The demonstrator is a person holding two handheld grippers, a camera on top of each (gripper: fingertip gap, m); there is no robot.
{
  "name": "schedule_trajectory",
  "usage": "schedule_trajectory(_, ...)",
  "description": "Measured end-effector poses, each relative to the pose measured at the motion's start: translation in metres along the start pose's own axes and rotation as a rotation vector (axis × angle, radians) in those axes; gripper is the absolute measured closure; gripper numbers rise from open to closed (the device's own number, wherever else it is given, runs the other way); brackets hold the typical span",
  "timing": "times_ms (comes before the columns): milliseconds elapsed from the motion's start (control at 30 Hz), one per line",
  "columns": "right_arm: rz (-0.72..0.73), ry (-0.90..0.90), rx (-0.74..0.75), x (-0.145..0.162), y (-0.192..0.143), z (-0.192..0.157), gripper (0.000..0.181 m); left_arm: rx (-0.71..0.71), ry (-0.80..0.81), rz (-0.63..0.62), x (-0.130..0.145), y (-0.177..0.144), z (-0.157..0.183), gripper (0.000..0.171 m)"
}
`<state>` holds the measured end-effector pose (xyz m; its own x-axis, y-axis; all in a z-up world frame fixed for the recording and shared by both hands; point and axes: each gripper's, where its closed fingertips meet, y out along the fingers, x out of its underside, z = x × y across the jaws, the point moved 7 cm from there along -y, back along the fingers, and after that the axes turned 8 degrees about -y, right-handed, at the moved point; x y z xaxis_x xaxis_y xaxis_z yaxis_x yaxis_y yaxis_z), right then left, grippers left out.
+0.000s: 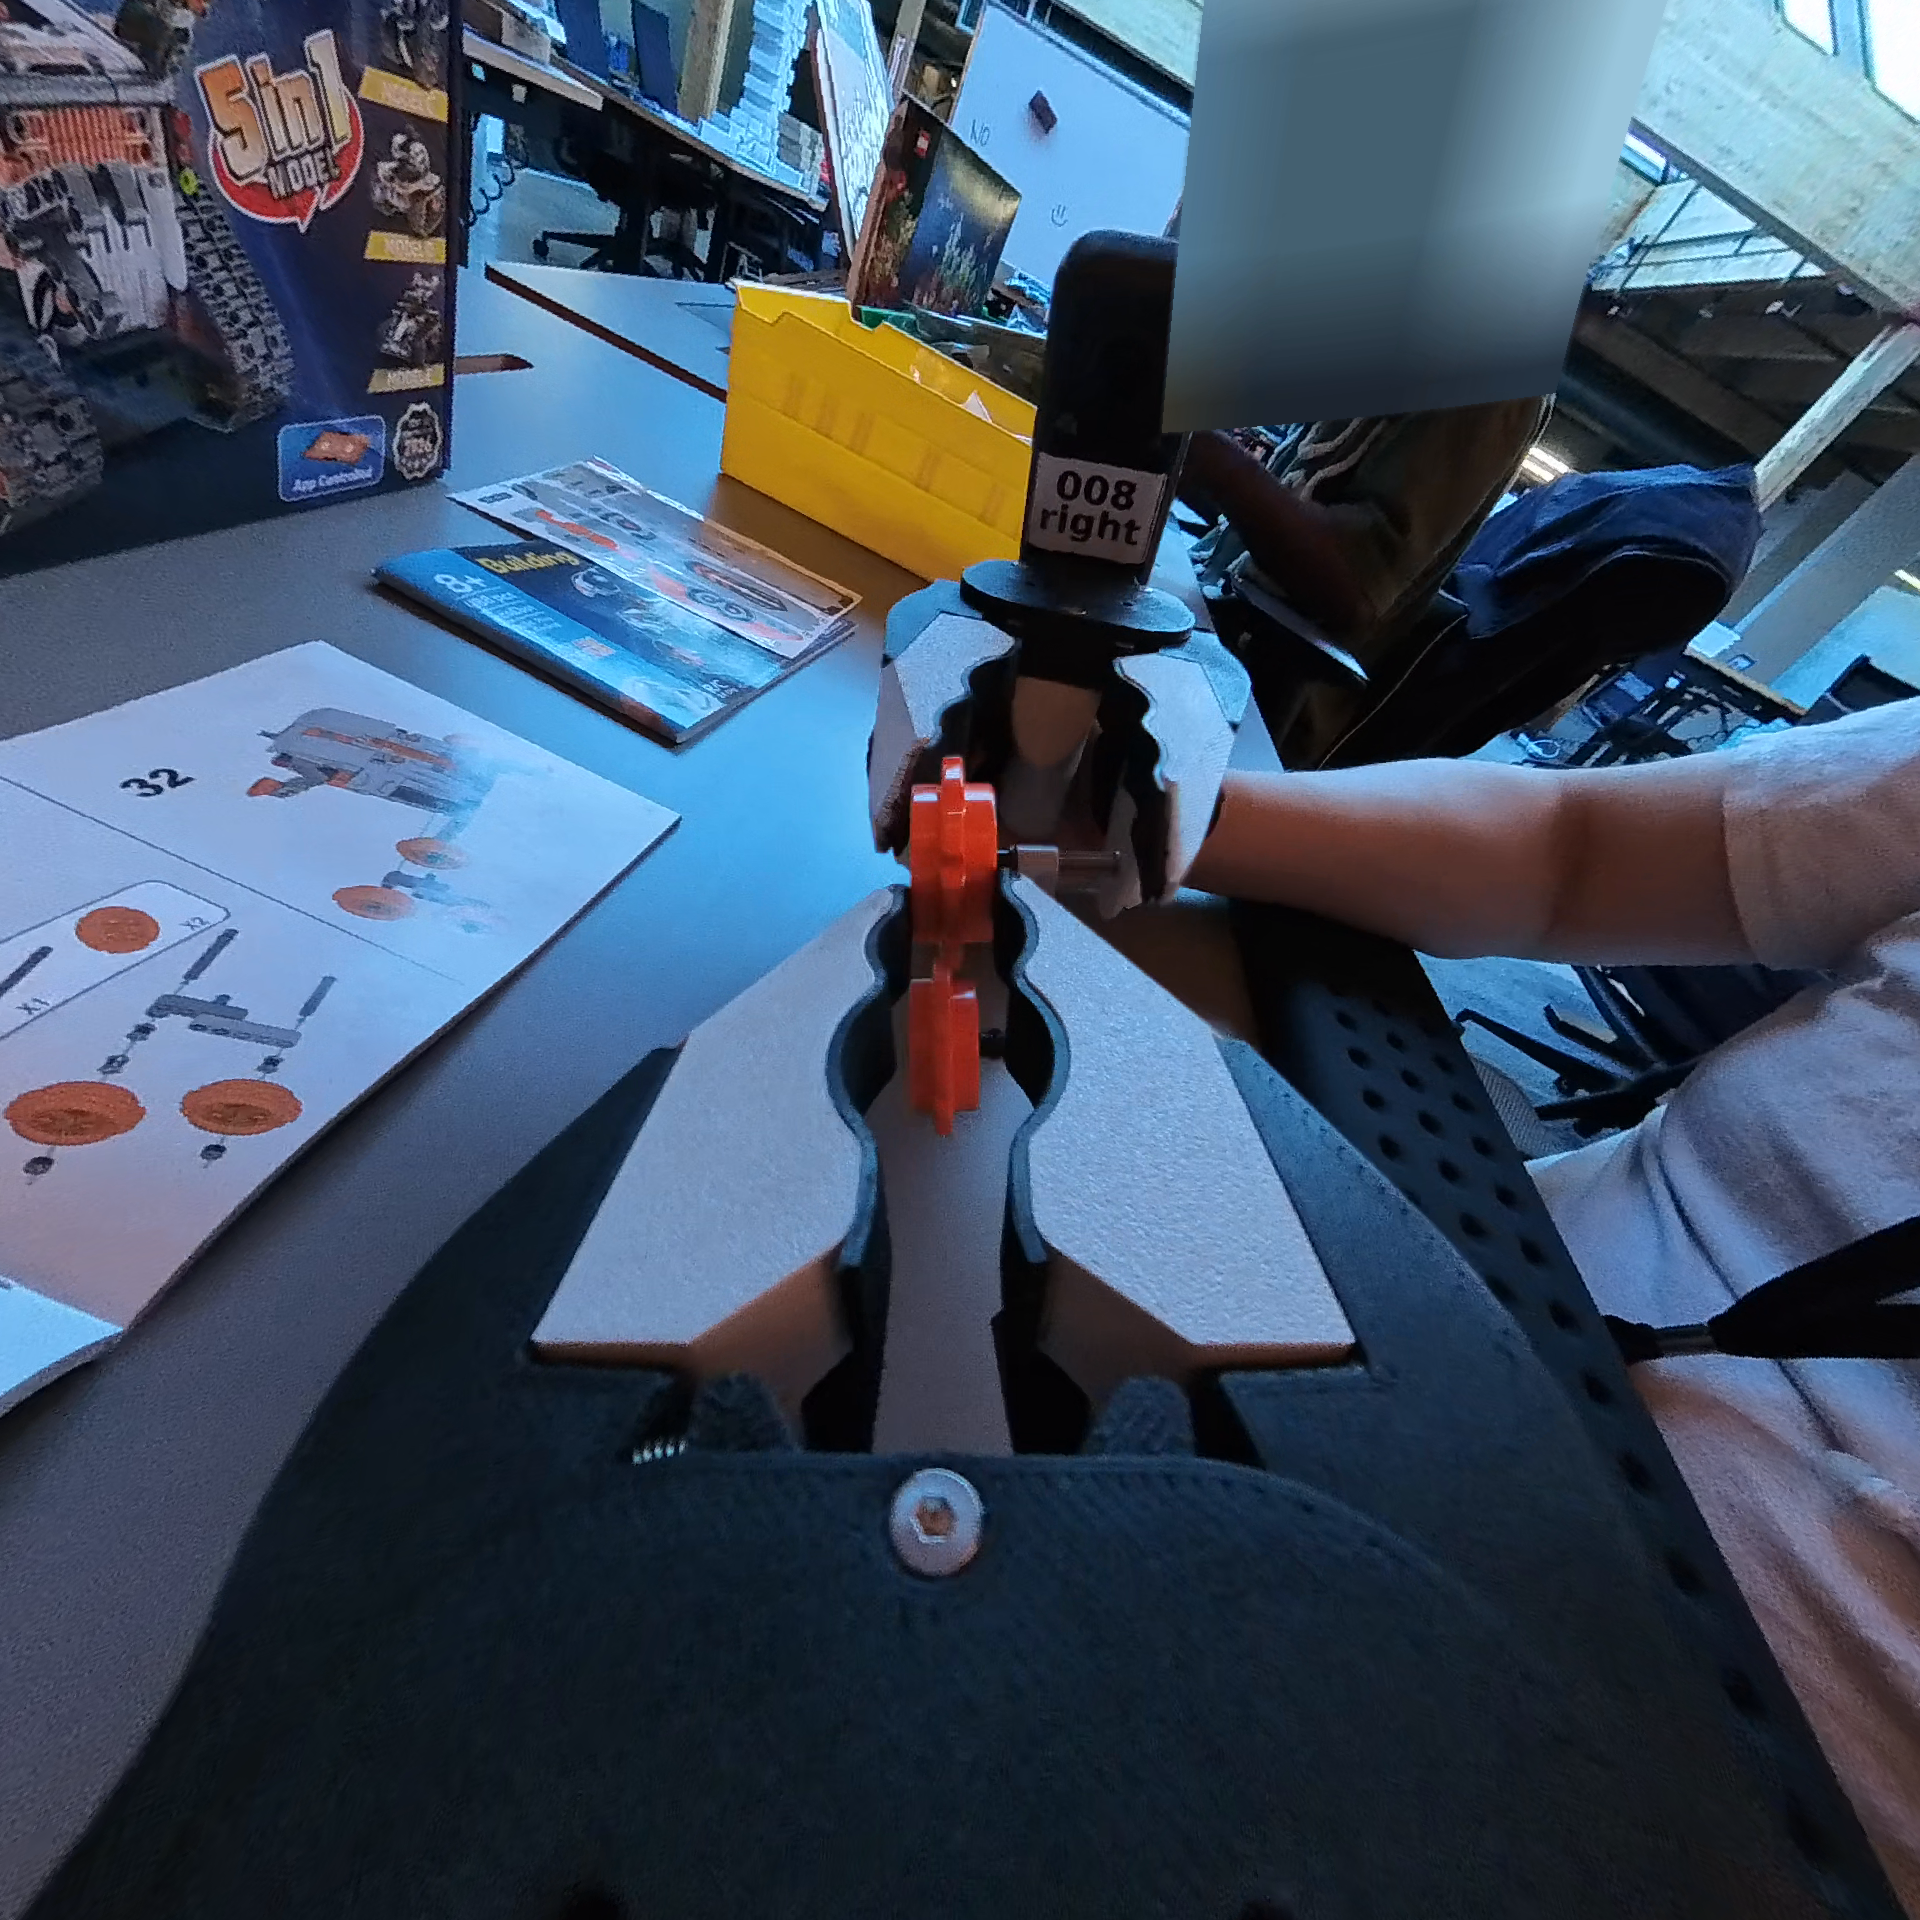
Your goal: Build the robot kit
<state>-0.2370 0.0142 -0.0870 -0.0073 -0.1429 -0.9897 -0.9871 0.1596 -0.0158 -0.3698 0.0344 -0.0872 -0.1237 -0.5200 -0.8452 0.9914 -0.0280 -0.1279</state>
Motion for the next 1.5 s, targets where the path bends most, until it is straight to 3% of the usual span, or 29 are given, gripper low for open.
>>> schedule_trajectory(133,0.005,0.039,0.023,0.0,0.001,0.003,0.138,-0.008,-0.006,-0.006,0.001,0.001,0.0,0.159)
schedule_trajectory(433,-0.056,-0.058,0.041,-0.001,0.0,0.0,0.138,-0.002,-0.036,-0.004,0.0,0.002,0.0,0.158)
schedule_trajectory(533,-0.051,-0.069,0.032,-0.005,-0.001,-0.002,0.138,0.057,-0.082,0.01,0.0,0.002,0.002,0.158)
schedule_trajectory(633,-0.029,-0.059,0.049,-0.007,-0.004,-0.001,0.139,0.189,-0.14,0.046,-0.003,0.001,0.009,0.125)
schedule_trajectory(767,-0.053,-0.102,0.104,-0.006,-0.007,0.0,0.139,0.074,0.019,0.02,0.001,0.009,0.015,0.11)
schedule_trajectory(867,-0.066,-0.17,0.133,-0.007,-0.007,-0.002,0.139,-0.037,0.103,0.021,0.001,0.014,0.016,0.121)
schedule_trajectory(1100,-0.044,-0.192,0.13,-0.008,-0.011,-0.005,0.139,-0.064,0.184,0.037,0.001,0.015,0.022,0.123)
schedule_trajectory(1500,-0.048,-0.22,0.136,-0.008,-0.014,-0.008,0.139,-0.042,0.162,0.051,0.004,0.018,0.023,0.124)
